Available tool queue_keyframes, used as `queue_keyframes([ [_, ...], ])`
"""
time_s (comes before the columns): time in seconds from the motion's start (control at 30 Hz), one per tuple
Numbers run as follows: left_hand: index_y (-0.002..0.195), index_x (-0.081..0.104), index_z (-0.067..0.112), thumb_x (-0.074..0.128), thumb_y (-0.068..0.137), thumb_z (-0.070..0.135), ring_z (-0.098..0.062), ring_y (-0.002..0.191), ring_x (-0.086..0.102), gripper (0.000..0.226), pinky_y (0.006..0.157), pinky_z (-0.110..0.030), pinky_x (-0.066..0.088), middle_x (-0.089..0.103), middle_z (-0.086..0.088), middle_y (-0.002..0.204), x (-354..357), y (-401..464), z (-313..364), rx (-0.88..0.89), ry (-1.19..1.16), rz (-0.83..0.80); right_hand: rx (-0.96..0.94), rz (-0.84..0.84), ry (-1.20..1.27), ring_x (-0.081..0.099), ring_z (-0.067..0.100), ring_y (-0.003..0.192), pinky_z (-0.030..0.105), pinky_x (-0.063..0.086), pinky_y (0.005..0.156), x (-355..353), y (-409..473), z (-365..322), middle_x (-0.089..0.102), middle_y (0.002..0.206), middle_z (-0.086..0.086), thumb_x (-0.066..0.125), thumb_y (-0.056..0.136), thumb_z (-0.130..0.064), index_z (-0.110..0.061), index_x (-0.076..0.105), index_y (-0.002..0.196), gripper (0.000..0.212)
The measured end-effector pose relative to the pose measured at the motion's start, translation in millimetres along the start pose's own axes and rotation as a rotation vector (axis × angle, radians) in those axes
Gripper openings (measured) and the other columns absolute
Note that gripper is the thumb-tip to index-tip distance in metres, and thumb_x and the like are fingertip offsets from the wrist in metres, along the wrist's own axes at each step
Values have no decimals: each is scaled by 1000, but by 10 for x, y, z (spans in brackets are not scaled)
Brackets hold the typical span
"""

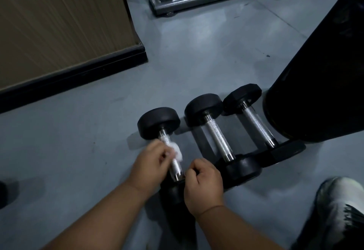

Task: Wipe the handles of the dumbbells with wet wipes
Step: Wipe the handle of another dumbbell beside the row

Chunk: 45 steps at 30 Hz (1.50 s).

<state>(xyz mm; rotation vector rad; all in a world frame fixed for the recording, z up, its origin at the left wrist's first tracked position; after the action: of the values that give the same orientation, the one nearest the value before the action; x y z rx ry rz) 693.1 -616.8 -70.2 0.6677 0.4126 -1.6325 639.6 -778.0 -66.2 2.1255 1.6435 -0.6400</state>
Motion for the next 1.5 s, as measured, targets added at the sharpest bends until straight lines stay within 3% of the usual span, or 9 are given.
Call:
queue_keyframes([
  [0.13,80,70,18,66,94,34,-3,74,56,21,70,-14,42,51,13,81,145,13,126,161,-28,-226,13,0,29,46,19,61,40,41,57,-13,2,3,44,61,-5,39,74,-29,-16,39,57,22],
  [0.27,78,73,17,77,88,14,2,74,58,12,68,-5,38,56,11,80,-58,289,-60,-83,-17,51,-15,-47,-71,46,19,62,36,42,57,-29,42,-75,45,61,-2,41,75,-22,-19,34,57,20],
  [0.37,82,74,17,76,88,23,2,75,59,9,68,-6,40,59,11,82,10,95,17,-113,-3,125,-168,-91,-235,49,23,68,33,43,61,9,4,-357,52,64,1,42,74,-27,-23,42,60,15],
  [0.6,99,76,13,70,92,27,-6,89,64,17,83,-23,51,63,4,95,30,-23,87,195,-76,-258,-101,20,-303,51,24,64,35,44,52,74,-31,-341,53,62,-3,52,68,-32,-19,51,56,17],
  [0.77,80,74,14,78,87,16,2,74,59,9,68,-11,41,61,9,79,-124,286,-125,-87,-35,96,-103,15,-314,47,22,61,30,39,51,68,-55,-330,50,60,-2,47,67,-29,-16,48,54,18],
  [0.97,81,71,14,59,95,35,-1,73,53,28,70,-14,41,54,8,78,173,28,220,242,-49,-257,-114,42,-236,48,22,62,33,38,53,9,-9,-281,50,60,-3,47,70,-28,-19,45,56,16],
  [1.13,78,74,15,72,90,20,1,73,56,13,68,-15,42,56,7,79,40,278,-17,-39,-54,96,-136,72,-222,46,25,57,33,37,53,-49,18,-268,46,57,0,46,68,-24,-21,36,56,16],
  [1.33,80,72,11,61,97,31,-9,72,52,29,70,-19,40,54,1,76,235,161,272,346,16,-249,-150,69,-179,47,23,58,30,34,55,-90,67,-216,47,59,-2,48,71,-25,-21,39,56,18],
  [1.5,78,74,14,74,90,19,-2,69,54,14,66,-11,40,56,7,77,71,311,30,-18,-12,82,-179,74,-171,43,22,55,29,30,54,-126,52,-253,41,58,-2,45,71,-22,-24,32,60,17],
])
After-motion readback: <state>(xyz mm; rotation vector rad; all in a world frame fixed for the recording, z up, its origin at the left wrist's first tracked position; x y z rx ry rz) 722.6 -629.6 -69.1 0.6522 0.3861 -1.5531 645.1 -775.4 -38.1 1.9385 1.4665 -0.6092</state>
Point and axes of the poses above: each hand's wrist, its own y-axis towards the middle knuckle, its own x-axis out of the palm, z = x × y, the point moved 8 cm from there along y, towards the middle knuckle
